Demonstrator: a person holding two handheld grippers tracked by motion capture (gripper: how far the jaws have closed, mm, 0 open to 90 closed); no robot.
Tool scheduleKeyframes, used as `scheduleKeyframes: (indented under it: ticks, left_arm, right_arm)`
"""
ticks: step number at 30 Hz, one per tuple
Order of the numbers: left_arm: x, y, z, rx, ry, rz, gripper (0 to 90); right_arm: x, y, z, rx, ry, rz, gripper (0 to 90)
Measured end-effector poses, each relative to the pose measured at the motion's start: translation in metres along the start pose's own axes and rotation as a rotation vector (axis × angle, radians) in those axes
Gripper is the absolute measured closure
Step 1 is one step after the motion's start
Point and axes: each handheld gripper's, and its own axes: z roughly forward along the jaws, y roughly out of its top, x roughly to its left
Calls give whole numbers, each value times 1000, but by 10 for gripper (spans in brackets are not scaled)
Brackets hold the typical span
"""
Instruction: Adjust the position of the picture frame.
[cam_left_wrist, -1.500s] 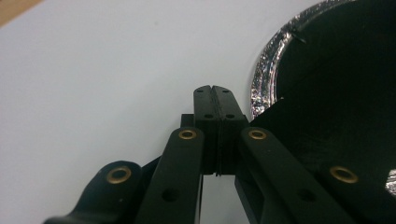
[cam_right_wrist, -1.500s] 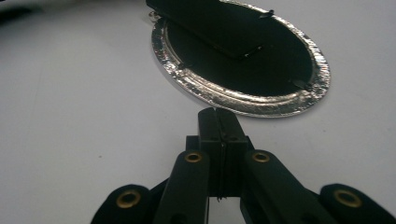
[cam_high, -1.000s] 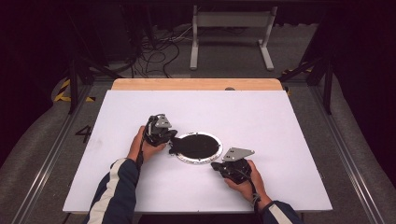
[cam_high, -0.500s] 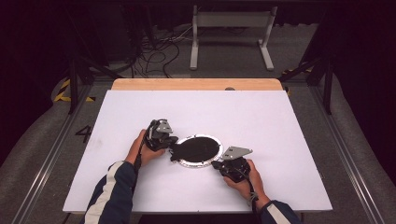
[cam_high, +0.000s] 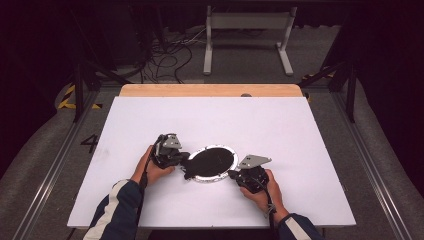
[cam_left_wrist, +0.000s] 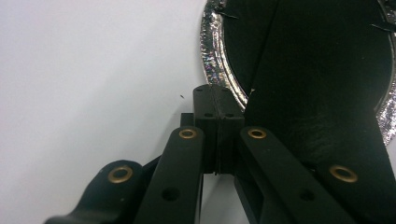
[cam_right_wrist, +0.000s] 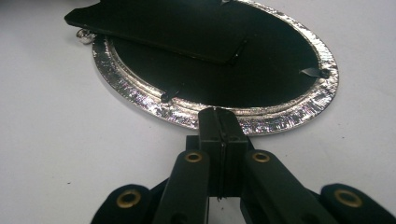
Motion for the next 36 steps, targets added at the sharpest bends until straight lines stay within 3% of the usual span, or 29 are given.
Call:
scheduleKeyframes:
  ticks: [8,10,13,32,36]
  left_arm:
    - [-7,-7,-3,-29,-3,-20,900]
    - [-9,-8,-4,-24,1,-2,900]
    - [-11,-11,-5,-34,-12,-8,900]
    - [-24,-23,-20,-4,-38,14,894]
    - [-28,-23,-19,-5,-68,20,895]
  right_arm:
    - [-5,0,-1,1,-22,13,900]
    - [-5,0,-1,2,-27,11,900]
    - [-6,-1,-2,1,-26,15,900]
    - [-2,-5,-10,26,-2,-4,900]
    - [-2,-5,-10,25,3,-2,900]
